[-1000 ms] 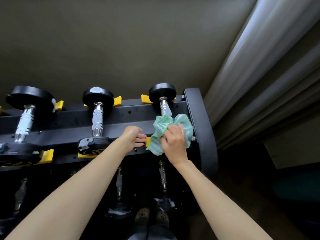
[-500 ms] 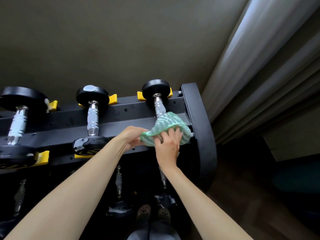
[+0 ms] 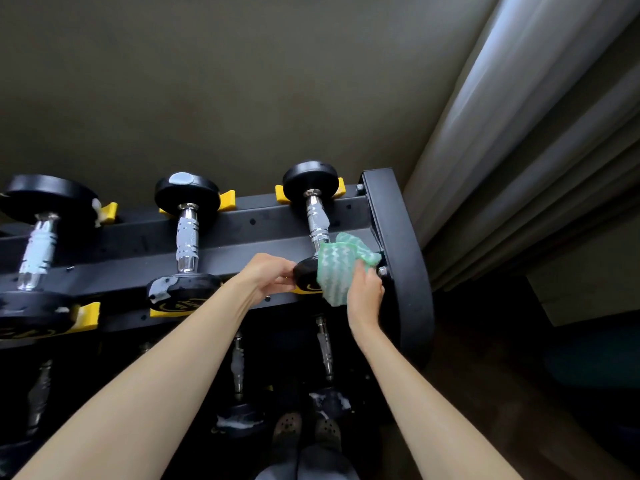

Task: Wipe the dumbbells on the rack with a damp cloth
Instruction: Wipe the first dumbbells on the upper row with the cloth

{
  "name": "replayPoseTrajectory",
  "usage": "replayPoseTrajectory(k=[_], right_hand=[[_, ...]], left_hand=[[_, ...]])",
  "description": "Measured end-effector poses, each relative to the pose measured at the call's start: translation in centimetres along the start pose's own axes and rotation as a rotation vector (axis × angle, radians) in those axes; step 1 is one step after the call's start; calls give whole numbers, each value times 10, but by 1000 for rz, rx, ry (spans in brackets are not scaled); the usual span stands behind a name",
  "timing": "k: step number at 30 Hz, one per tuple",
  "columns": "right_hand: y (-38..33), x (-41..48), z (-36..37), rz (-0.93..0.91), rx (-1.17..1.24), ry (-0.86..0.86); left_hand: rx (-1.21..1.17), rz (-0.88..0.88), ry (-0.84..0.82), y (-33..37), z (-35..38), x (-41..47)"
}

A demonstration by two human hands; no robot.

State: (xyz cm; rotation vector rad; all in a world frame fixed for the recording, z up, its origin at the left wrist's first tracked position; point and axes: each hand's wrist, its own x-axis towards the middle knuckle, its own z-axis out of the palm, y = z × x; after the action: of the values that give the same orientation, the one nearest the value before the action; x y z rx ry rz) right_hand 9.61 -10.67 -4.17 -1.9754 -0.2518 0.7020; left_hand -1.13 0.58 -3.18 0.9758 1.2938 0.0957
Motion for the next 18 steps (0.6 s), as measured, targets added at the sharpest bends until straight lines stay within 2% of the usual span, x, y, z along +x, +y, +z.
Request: replayPoseTrajectory(k=[2,4,7,10,13,18], right_hand=[[2,-16,15,-162,-133,-83],[0,-21,27,-283,-389,-97],[-10,-7,26,-244,-464,-57],[-14,1,21,-176,-336,-43],[-15,12,11,-39,-90,14],[9,27,-7,188,263,-120]], left_hand=[[-45,-2,-12,-3,-1,1],[-47,8,-17,-4,-2,1],[-35,16,-33,-1,0,-2],[-29,32,-29,2,4,-4],[37,52,-8,3,6,-6],[-21,65,27,-6,6,-7]])
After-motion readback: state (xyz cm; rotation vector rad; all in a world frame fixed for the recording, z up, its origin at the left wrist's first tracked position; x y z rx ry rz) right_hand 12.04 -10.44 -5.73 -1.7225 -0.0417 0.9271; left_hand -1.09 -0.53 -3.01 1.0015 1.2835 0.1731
